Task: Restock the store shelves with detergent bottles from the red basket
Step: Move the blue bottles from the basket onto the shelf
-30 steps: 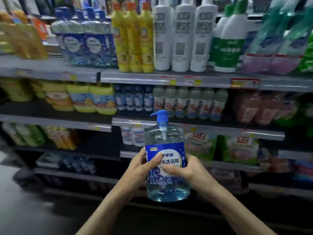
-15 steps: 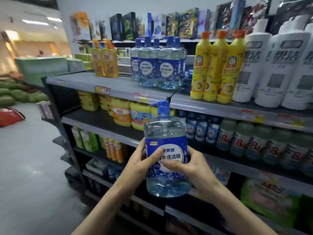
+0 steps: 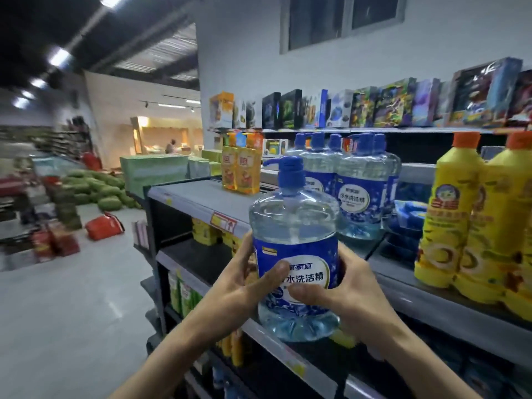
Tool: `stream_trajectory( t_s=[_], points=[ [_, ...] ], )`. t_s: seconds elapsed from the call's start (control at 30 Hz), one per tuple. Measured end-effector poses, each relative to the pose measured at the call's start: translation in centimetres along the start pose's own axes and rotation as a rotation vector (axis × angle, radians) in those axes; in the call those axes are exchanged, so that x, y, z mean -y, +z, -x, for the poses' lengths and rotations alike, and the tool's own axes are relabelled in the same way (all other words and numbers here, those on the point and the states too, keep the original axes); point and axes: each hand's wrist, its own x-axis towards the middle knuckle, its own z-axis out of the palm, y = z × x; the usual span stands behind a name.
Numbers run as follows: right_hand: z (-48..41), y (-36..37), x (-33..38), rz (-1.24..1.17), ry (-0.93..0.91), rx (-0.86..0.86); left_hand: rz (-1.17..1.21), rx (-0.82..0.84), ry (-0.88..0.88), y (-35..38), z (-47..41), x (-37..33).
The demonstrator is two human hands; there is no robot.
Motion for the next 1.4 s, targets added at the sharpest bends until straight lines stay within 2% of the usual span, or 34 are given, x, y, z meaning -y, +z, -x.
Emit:
stream_trajectory(
  t_s=[0.17,0.37,0.57,0.8,1.03,1.2,1.4],
  points=[
    [-4.9,0.0,-0.4,0.008,-0.091,0.024,-0.036,-0.03,0.054,-3.2,-3.7,0.2],
    [-10.8,1.5,-1.1,0.009,-0.177,0.021,-0.08,-0.079,0.224,-8.0,-8.4,2.5],
    [-17.2,3.9,-1.4,0.123,-0.225,-0.099,-0.077,-0.042,0.324,-14.5,-14.8,4.6],
    [-23.5,5.7,-3.1,0.351,-0.224,-0.331,-0.087,0.066,0.451,-19.5,-22.2,6.5],
    [-27.1,6.1,-5.3,0.452,-0.071,-0.473,0.014,0.146,0.408,-20.8,-26.6,9.1],
    [-28.1,6.6,-6.6,0.497,0.04,-0.475,0.023,0.214,0.336,-21.6,-28.2,10.7],
    [-29.0,6.5,-6.5,0.511,0.075,-0.424,0.1,0.224,0.31,-21.6,-29.4,11.8]
  ],
)
